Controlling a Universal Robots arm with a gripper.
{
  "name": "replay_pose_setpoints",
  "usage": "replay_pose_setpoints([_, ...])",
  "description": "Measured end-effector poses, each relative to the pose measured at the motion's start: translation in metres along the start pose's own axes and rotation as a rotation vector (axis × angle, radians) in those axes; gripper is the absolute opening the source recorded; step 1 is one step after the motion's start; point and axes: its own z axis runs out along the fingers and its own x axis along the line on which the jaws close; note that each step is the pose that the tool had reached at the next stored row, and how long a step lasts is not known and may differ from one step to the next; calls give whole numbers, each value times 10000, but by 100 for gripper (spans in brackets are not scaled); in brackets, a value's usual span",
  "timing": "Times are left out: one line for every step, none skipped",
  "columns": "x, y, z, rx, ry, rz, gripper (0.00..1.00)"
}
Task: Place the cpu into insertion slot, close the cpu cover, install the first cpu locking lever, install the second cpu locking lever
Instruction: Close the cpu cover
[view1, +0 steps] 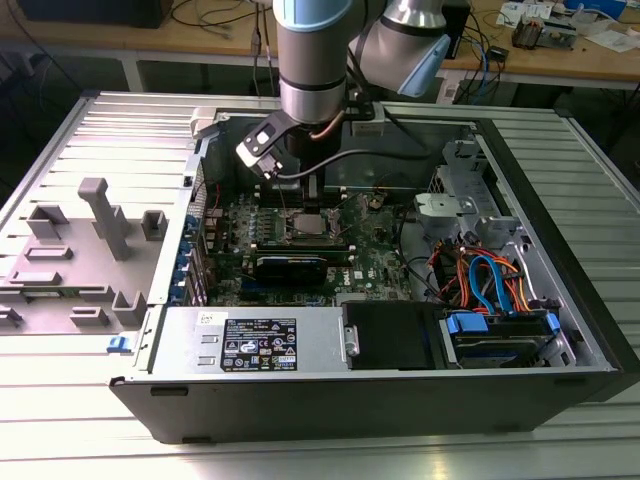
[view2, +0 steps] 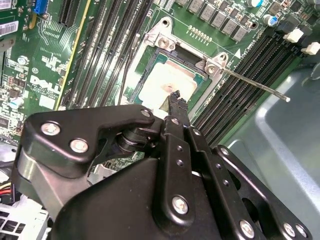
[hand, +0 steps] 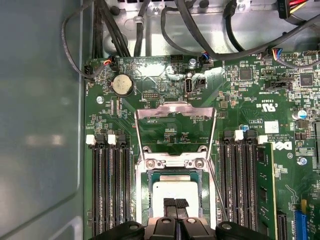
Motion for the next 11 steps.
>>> replay_pose_setpoints([0,1,-10,-1,0,0,11])
replay_pose_setpoints([1,1,-18,0,1,0,11])
replay_pose_setpoints([1,2,-34,0,1,0,11])
replay_pose_setpoints([2,4,-63,0,0,-1,11])
replay_pose_setpoints([2,4,-73,0,0,0,11])
replay_pose_setpoints([3,4,-80,0,0,0,11])
replay_pose_setpoints([3,4,-88,0,-1,0,11])
replay_pose_setpoints([3,5,-96,0,0,0,11])
replay_pose_setpoints([3,5,-103,0,0,0,11])
replay_pose_setpoints([4,6,-114,0,1,0,11])
replay_pose_setpoints([4,6,-122,-1,1,-1,11])
